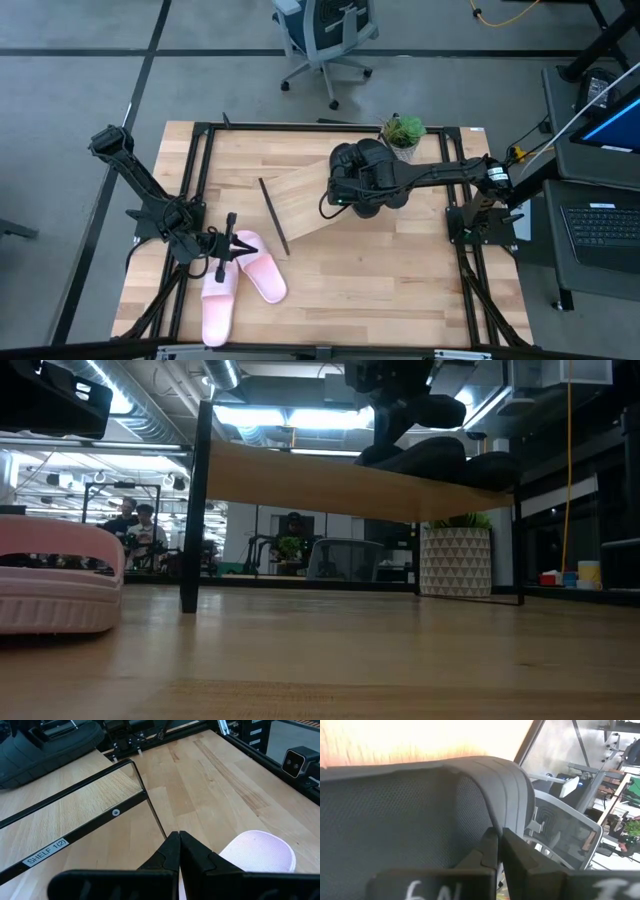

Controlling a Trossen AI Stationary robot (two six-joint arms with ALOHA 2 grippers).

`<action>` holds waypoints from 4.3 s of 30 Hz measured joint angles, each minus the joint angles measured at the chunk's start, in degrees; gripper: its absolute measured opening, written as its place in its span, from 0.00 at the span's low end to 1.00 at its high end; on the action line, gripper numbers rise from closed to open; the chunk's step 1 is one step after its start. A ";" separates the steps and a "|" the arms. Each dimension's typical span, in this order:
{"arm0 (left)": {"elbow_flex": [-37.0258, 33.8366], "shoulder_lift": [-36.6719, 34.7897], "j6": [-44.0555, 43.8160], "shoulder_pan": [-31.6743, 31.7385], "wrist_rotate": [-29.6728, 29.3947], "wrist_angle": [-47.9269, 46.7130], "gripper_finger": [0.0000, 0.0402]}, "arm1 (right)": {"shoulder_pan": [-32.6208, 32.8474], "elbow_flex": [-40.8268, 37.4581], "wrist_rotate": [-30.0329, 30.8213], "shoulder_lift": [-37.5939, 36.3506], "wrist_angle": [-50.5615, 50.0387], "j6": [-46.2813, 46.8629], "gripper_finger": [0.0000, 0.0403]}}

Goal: Pick and place slides into the shelf
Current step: Put the left black slide on the shelf, then put the right pink slide on the shelf

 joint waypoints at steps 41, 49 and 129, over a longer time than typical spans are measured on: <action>0.02 0.00 -0.22 0.00 1.09 0.02 0.00 | 0.52 1.06 2.22 0.00 -0.48 0.54 0.28; 0.02 0.02 -0.22 0.00 1.09 0.02 0.00 | 0.55 1.10 2.10 0.00 -3.51 0.83 0.30; 0.02 0.00 0.04 -0.04 1.07 0.24 0.00 | 34.86 -42.26 11.45 0.02 65.26 57.68 0.00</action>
